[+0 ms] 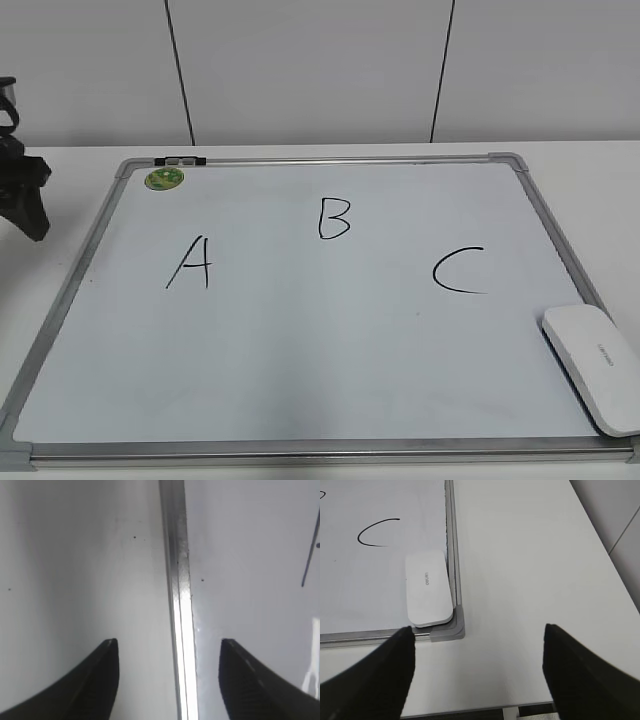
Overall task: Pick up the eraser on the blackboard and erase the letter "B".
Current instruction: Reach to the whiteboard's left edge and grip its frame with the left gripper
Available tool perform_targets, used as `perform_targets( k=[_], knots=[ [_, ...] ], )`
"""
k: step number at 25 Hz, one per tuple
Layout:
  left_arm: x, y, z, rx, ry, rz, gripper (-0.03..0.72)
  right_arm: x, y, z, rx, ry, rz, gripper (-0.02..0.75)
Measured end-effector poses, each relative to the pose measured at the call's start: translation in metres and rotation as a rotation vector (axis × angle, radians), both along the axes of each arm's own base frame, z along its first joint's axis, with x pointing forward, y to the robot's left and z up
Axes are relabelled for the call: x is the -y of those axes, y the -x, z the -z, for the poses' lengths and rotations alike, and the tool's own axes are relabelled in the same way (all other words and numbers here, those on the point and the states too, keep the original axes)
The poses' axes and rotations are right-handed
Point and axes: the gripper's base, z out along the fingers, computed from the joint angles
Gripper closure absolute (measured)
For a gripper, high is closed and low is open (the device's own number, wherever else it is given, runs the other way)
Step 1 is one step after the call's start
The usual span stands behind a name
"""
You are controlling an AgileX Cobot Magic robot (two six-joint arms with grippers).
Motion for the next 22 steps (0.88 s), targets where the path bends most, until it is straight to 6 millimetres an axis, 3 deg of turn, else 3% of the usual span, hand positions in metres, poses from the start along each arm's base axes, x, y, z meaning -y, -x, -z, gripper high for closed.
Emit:
perform_targets(
  k=[9, 22],
  knots=[
    [0.003, -0.049, 0.053, -0.076, 0.046, -0.001, 0.333, 0.0, 0.0, 0.0, 0.0, 0.0, 0.0, 0.148],
    [0.004, -0.074, 0.094, -0.132, 0.057, -0.001, 0.427, 0.0, 0.0, 0.0, 0.0, 0.0, 0.0, 0.148]
  ],
)
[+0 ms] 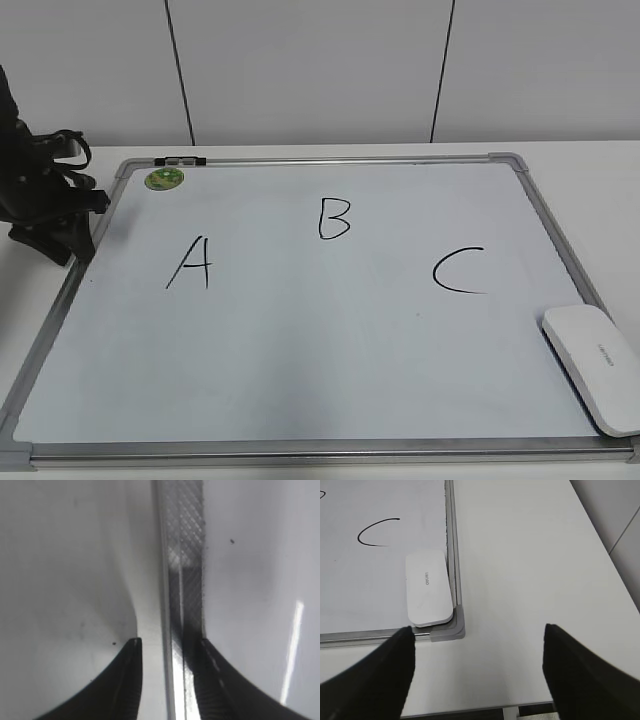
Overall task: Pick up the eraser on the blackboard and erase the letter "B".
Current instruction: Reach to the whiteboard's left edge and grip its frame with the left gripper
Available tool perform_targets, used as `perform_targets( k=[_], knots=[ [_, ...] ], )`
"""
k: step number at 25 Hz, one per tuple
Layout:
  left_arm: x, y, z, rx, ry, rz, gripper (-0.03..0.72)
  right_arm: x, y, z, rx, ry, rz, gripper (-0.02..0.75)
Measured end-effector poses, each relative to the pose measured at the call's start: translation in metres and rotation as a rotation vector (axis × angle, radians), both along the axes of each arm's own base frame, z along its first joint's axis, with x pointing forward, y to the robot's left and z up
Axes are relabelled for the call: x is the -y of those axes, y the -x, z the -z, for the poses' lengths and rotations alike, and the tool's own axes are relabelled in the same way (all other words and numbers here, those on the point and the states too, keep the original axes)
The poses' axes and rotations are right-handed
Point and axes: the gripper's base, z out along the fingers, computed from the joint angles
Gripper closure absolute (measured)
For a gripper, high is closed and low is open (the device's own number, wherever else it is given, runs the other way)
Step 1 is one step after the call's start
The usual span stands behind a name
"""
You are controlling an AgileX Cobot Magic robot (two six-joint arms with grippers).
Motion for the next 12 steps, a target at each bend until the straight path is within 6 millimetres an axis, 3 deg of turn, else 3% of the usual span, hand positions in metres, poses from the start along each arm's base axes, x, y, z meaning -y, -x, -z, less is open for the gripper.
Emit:
perform_targets(
  k=[3, 9, 12],
  knots=[
    [0.0001, -0.0004, 0.0018, -0.007, 0.005, -0.002, 0.468, 0.0, 0.0, 0.0, 0.0, 0.0, 0.0, 0.148],
    [0.0008, -0.0016, 0.0036, -0.02, 0.021, -0.009, 0.641, 0.0, 0.0, 0.0, 0.0, 0.0, 0.0, 0.148],
    [0.0012, -0.0019, 0.0036, -0.024, 0.026, -0.011, 0.654, 0.0, 0.0, 0.0, 0.0, 0.0, 0.0, 0.148]
  ],
)
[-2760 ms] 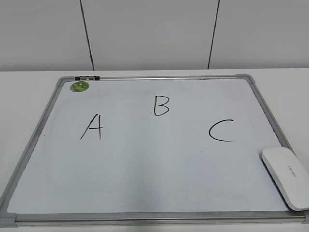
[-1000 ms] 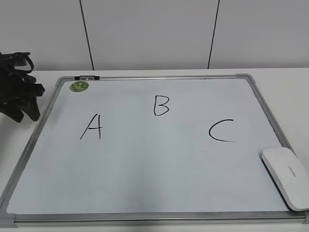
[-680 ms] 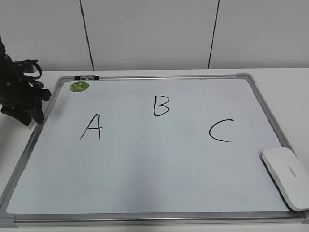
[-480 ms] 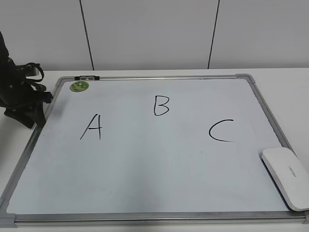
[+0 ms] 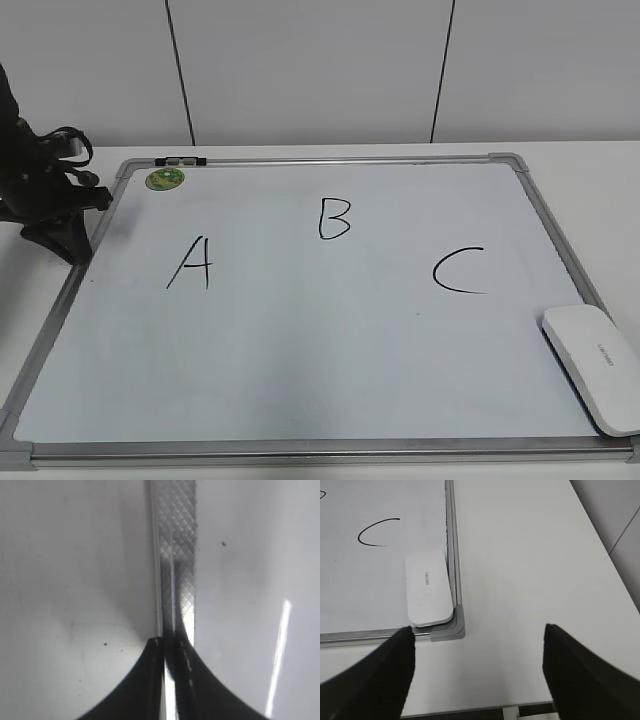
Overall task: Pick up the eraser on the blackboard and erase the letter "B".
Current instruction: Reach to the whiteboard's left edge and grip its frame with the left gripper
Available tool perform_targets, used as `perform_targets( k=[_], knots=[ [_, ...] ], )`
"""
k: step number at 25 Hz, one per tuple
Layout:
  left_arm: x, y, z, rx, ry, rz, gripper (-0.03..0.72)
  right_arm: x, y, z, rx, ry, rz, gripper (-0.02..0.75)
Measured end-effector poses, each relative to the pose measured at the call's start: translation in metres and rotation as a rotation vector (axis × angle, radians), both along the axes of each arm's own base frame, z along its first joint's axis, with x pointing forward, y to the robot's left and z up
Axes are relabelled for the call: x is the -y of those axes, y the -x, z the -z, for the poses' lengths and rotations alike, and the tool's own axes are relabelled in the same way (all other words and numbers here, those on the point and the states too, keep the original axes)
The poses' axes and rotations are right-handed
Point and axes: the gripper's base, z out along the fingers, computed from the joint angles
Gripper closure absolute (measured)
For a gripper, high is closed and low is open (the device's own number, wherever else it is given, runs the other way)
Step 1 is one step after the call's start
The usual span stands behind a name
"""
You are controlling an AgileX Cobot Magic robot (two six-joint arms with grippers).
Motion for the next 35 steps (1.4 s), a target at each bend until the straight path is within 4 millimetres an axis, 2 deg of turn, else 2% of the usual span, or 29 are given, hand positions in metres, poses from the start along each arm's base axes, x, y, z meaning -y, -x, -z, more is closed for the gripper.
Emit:
perform_targets(
  k=[25, 28, 32, 35],
  knots=[
    [0.0, 0.0, 0.002, -0.015, 0.003, 0.001, 0.654, 0.0, 0.0, -0.003, 0.004, -0.003, -0.002, 0.148],
    [0.0, 0.0, 0.002, -0.015, 0.003, 0.001, 0.654, 0.0, -0.01, -0.021, -0.035, 0.019, -0.018, 0.148],
    [0.0, 0.0, 0.002, -0.015, 0.003, 0.001, 0.654, 0.003, -0.041, -0.05, -0.104, 0.035, -0.037, 0.148],
    [0.0, 0.0, 0.002, -0.015, 0.003, 0.001, 0.653, 0.007, -0.065, -0.062, -0.074, 0.075, -0.035, 0.148]
  ],
)
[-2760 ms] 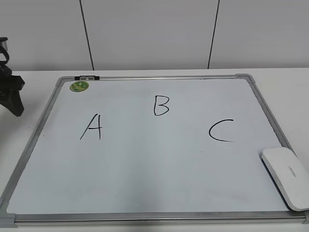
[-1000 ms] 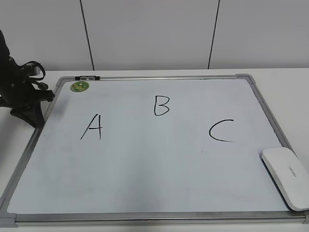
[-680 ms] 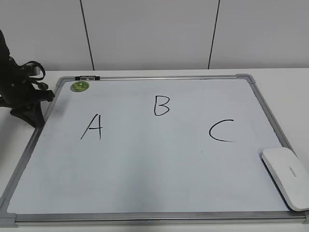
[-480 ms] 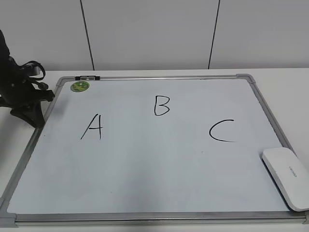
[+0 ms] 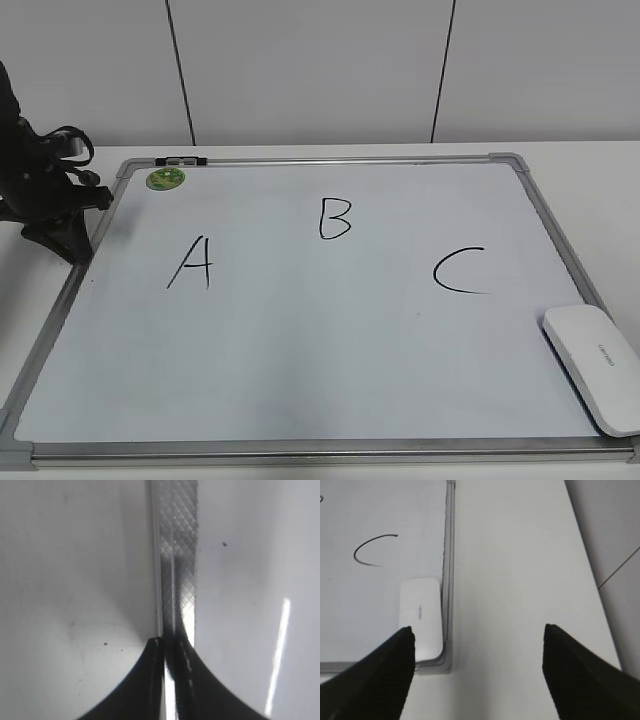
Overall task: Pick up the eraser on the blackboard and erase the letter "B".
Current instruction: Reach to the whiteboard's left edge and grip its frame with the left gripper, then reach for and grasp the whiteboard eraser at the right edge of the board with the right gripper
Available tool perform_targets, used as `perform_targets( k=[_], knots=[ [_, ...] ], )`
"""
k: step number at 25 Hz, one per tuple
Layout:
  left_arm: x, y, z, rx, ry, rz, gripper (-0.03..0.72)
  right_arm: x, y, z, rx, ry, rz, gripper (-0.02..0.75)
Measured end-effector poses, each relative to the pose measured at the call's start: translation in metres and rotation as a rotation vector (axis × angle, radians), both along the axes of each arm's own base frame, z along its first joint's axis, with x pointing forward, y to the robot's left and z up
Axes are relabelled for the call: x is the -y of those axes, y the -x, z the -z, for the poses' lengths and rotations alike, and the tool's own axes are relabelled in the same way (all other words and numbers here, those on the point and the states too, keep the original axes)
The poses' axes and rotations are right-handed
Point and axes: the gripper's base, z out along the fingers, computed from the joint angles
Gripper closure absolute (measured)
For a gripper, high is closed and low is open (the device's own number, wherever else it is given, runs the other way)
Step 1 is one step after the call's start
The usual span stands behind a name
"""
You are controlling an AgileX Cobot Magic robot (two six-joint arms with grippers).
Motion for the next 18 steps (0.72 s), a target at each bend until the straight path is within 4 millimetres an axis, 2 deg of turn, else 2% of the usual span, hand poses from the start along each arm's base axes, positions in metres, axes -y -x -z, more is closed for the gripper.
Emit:
perform_targets(
  k=[3, 7, 12, 18],
  knots=[
    [0.0, 0.0, 0.0, 0.0, 0.0, 0.0, 0.652, 0.001, -0.02, 0.0, -0.039, -0.004, -0.005, 0.148],
    [0.0, 0.0, 0.0, 0.0, 0.0, 0.0, 0.651, -0.003, -0.053, 0.014, -0.235, -0.071, -0.056, 0.148],
    [0.0, 0.0, 0.0, 0.0, 0.002, -0.001, 0.651, -0.005, -0.092, 0.041, -0.44, -0.12, -0.082, 0.148],
    [0.0, 0.0, 0.0, 0.0, 0.005, -0.003, 0.651, -0.023, -0.132, 0.075, -0.598, -0.113, -0.194, 0.13]
  ],
)
